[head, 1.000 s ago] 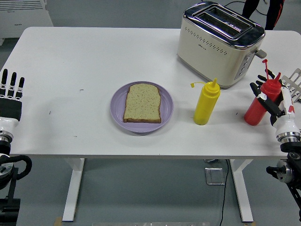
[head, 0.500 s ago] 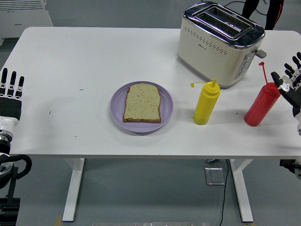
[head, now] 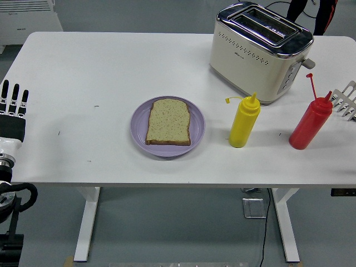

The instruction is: Pick up the cup,pour liquid into bread,place the cup on the desk

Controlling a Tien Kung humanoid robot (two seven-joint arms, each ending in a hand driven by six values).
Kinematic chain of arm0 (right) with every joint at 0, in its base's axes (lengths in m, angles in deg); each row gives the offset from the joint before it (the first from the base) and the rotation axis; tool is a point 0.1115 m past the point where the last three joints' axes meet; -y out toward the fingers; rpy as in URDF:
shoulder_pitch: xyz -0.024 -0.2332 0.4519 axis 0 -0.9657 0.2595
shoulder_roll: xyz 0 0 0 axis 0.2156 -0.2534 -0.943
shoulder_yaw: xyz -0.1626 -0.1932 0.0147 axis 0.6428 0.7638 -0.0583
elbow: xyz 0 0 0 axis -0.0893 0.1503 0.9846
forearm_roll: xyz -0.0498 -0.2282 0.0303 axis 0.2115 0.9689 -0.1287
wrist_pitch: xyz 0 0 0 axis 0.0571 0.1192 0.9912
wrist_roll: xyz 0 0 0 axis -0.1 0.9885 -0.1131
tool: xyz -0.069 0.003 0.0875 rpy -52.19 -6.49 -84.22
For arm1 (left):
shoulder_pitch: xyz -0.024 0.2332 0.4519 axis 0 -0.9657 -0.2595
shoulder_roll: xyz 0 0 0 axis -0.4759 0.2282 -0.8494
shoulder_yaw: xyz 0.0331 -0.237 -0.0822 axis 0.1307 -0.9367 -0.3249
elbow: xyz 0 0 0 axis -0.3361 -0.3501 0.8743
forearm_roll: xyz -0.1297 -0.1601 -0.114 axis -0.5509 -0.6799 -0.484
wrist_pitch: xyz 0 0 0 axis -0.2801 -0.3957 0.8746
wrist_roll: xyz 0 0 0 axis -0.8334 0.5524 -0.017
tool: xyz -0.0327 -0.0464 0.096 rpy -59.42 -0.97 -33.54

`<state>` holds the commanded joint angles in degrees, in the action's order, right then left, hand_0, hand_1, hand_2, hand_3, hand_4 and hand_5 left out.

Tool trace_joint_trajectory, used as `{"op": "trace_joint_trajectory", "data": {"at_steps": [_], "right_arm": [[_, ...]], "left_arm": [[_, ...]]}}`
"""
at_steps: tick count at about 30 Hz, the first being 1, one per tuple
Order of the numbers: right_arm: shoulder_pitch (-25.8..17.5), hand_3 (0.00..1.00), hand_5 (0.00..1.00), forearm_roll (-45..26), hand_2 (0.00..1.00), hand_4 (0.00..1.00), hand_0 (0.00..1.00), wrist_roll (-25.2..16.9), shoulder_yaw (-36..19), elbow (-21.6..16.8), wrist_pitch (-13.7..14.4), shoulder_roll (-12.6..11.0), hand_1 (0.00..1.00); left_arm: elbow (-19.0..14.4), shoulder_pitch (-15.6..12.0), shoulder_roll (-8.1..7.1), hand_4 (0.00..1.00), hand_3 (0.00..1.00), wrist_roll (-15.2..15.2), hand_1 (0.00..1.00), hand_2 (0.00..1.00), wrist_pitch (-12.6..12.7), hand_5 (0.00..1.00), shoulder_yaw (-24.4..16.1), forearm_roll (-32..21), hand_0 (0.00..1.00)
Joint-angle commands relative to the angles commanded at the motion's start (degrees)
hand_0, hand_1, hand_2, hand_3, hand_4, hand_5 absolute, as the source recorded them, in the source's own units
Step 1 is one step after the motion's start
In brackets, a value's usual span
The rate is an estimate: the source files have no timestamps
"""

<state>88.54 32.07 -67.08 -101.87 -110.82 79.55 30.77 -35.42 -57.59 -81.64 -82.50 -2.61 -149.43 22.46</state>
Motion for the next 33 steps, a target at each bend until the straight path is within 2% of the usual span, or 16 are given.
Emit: {"op": "trace_joint_trajectory", "data": {"at_steps": [1, 2, 3, 7, 8, 14, 33], "right_arm": [[0.13, 0.994, 0.386, -2.61, 0.935, 0.917, 0.919, 1.65, -1.13, 0.66, -1.87, 0.02, 0.853], [0.22, 0.915, 0.484, -5.21, 0.852, 0.847, 0.858, 2.42, -1.57, 1.12, -2.57, 0.04, 0.798], [0.36, 0.915, 0.484, -7.45, 0.852, 0.847, 0.858, 3.23, -1.98, 1.83, -2.94, 0.09, 0.798], [0.22, 0.915, 0.484, -16.9, 0.852, 0.847, 0.858, 4.97, -2.72, 3.52, -2.57, 0.55, 0.798], [0.16, 0.879, 0.533, -19.51, 0.826, 0.79, 0.844, 5.18, -2.8, 3.75, -2.42, 0.71, 0.781], [0.25, 0.877, 0.553, -32.48, 0.825, 0.779, 0.838, 5.56, -3.07, 4.35, -2.2, 1.26, 0.777], [0.4, 0.868, 0.557, -32.39, 0.824, 0.778, 0.836, 6.07, -2.91, 5.54, -1.69, 1.88, 0.776]], "left_arm": [[0.06, -0.01, 0.08, 0.571, 0.697, 0.02, 0.72, 0.714, 0.02, 0.998, -0.06, -0.03, 0.773], [0.07, -0.03, 0.09, 0.572, 0.698, 0.01, 0.72, 0.714, 0.02, 0.998, -0.05, -0.04, 0.773], [0.06, -0.06, 0.06, 0.572, 0.698, -0.01, 0.72, 0.714, 0.01, 0.998, 0.02, -0.05, 0.773], [0.06, 0.02, 0.09, 0.572, 0.698, 0.0, 0.72, 0.714, 0.01, 0.998, -0.09, -0.06, 0.773], [0.06, 0.05, 0.09, 0.571, 0.698, -0.02, 0.72, 0.714, 0.02, 0.998, -0.08, -0.07, 0.773], [0.04, 0.13, 0.04, 0.572, 0.698, -0.04, 0.72, 0.714, 0.01, 0.998, -0.26, -0.03, 0.773], [-0.06, 0.41, 0.06, 0.57, 0.698, -0.05, 0.72, 0.714, -0.21, 0.998, -0.41, 0.01, 0.773]]}}
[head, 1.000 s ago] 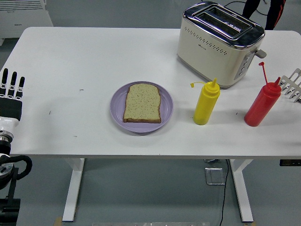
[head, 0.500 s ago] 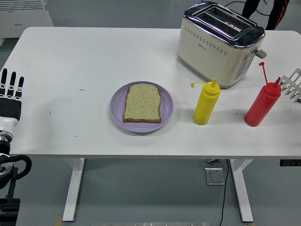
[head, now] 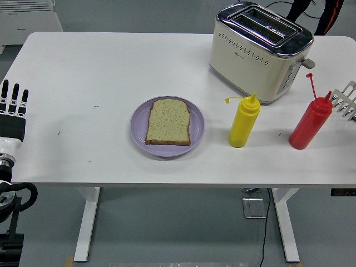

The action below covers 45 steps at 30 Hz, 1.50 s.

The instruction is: Pick up the cup,pour liquid into bread,place the cup on the desk

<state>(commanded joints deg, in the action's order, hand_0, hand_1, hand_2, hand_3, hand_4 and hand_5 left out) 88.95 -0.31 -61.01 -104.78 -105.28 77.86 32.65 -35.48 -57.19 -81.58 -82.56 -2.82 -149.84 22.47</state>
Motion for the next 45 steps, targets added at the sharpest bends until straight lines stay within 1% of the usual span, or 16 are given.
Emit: {"op": "trace_joint_trajectory", "data": {"at_steps": [16, 25, 45], "right_arm": [[-0.52, 0.865, 0.557, 0.14, 0.824, 0.775, 0.835, 0.92, -0.18, 2.78, 0.38, 1.45, 0.775], [-1.2, 0.847, 0.561, -1.17, 0.817, 0.771, 0.827, 0.94, -0.14, 4.66, 0.79, 2.26, 0.768], [-2.22, 0.84, 0.564, -1.65, 0.808, 0.76, 0.817, 1.02, -0.71, 4.33, 0.72, 2.23, 0.763]], "left_arm": [[-0.28, 0.09, -0.09, 0.572, 0.698, 0.03, 0.721, 0.714, -0.2, 0.998, 0.08, 0.11, 0.773], [-0.48, -0.05, -0.28, 0.572, 0.698, 0.06, 0.721, 0.716, -0.32, 0.998, 0.5, 0.18, 0.773], [-0.52, -0.63, -0.54, 0.575, 0.699, 0.03, 0.721, 0.716, -0.35, 0.998, 1.03, 0.16, 0.774]]}}
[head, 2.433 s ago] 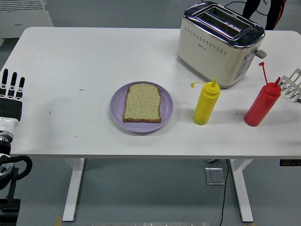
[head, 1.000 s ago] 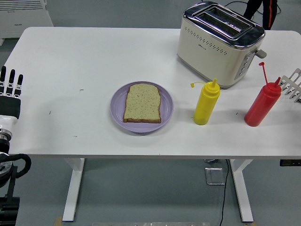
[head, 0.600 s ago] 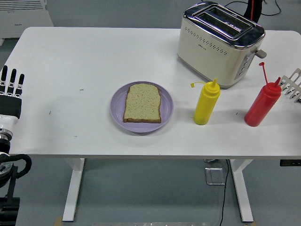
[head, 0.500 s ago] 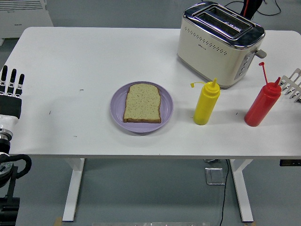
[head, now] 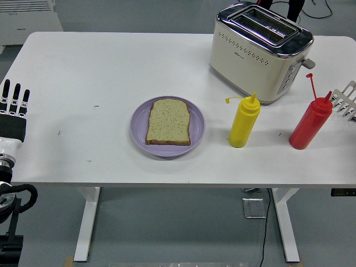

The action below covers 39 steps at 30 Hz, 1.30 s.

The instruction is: Pick up the cup,pour liquid into bread,place the cup on the desk

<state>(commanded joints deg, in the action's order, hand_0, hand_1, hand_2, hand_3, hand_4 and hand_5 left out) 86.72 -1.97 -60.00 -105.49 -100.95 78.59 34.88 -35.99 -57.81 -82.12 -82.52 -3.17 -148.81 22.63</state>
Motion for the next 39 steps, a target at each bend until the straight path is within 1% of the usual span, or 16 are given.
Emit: {"op": "trace_joint_trajectory", "data": {"at_steps": [2, 12, 27, 34, 39], "right_arm": [[-0.06, 0.836, 0.561, -0.11, 0.8, 0.745, 0.815, 0.03, -0.13, -0.02, 0.03, 0.0, 0.758], [0.14, 0.833, 0.566, -0.07, 0.8, 0.741, 0.812, 0.21, -0.65, -0.62, -0.13, 0.23, 0.758], [0.47, 0.83, 0.567, -0.32, 0.795, 0.735, 0.805, 0.38, -1.17, -0.54, -0.06, 0.38, 0.751], [0.28, 0.83, 0.568, -0.49, 0.793, 0.735, 0.805, 0.35, -0.93, -0.45, 0.12, 0.47, 0.751], [0.4, 0.826, 0.565, -0.76, 0.791, 0.733, 0.801, 0.2, -0.84, -0.35, 0.49, 0.5, 0.748]], "left_arm": [[0.01, 0.01, 0.0, 0.577, 0.699, -0.01, 0.721, 0.717, 0.01, 0.998, -0.03, 0.0, 0.774], [-0.05, 0.0, -0.09, 0.576, 0.699, -0.01, 0.721, 0.718, 0.09, 0.998, -0.11, -0.03, 0.775], [-0.15, 0.61, -0.19, 0.577, 0.699, 0.08, 0.721, 0.719, 0.08, 0.998, -0.61, -0.02, 0.775], [-0.42, 0.57, -0.11, 0.578, 0.699, 0.57, 0.721, 0.718, 0.3, 0.998, -0.8, -0.28, 0.773], [-0.76, 0.7, -0.04, 0.577, 0.699, 1.66, 0.721, 0.719, 0.78, 0.998, -1.16, -0.76, 0.774]]}}
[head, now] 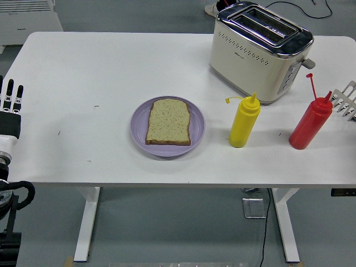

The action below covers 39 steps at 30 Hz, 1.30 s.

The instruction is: Pick up the cup,pour liquid into bread,place the cup on the desk

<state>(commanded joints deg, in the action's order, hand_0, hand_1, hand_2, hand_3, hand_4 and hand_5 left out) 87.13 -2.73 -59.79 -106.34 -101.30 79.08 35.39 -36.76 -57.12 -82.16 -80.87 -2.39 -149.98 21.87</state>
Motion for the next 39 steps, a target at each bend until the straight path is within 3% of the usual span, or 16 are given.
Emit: {"op": "trace_joint_trajectory", "data": {"at_steps": [16, 17, 23, 39], "right_arm": [[0.42, 0.827, 0.564, 0.27, 0.786, 0.727, 0.797, -0.39, 0.74, 0.0, -0.61, -0.02, 0.746], [0.44, 0.827, 0.562, 0.28, 0.786, 0.724, 0.797, -0.38, 0.77, 0.01, -0.64, -0.02, 0.745], [0.83, 0.827, 0.562, -0.02, 0.785, 0.72, 0.795, -0.47, 1.23, 0.7, -0.14, 0.12, 0.743], [1.19, 0.826, 0.561, -0.04, 0.783, 0.715, 0.795, -0.34, 1.4, 0.72, -0.45, 0.03, 0.741]], "left_arm": [[-1.82, 0.37, 0.28, 0.57, 0.674, 8.27, 0.755, 0.767, 2.68, 0.998, -3.38, -2.39, 0.775], [-1.83, 0.37, 0.29, 0.572, 0.702, 8.41, 0.796, 0.812, 2.71, 0.998, -3.43, -2.45, 0.793], [-1.92, 0.61, 0.42, 0.575, 0.704, 8.58, 0.805, 0.823, 1.37, 0.998, -4.64, -1.94, 0.799], [-1.62, 0.67, 0.51, 0.567, 0.707, 8.06, 0.803, 0.824, 1.17, 0.998, -4.91, -2.42, 0.794]]}}
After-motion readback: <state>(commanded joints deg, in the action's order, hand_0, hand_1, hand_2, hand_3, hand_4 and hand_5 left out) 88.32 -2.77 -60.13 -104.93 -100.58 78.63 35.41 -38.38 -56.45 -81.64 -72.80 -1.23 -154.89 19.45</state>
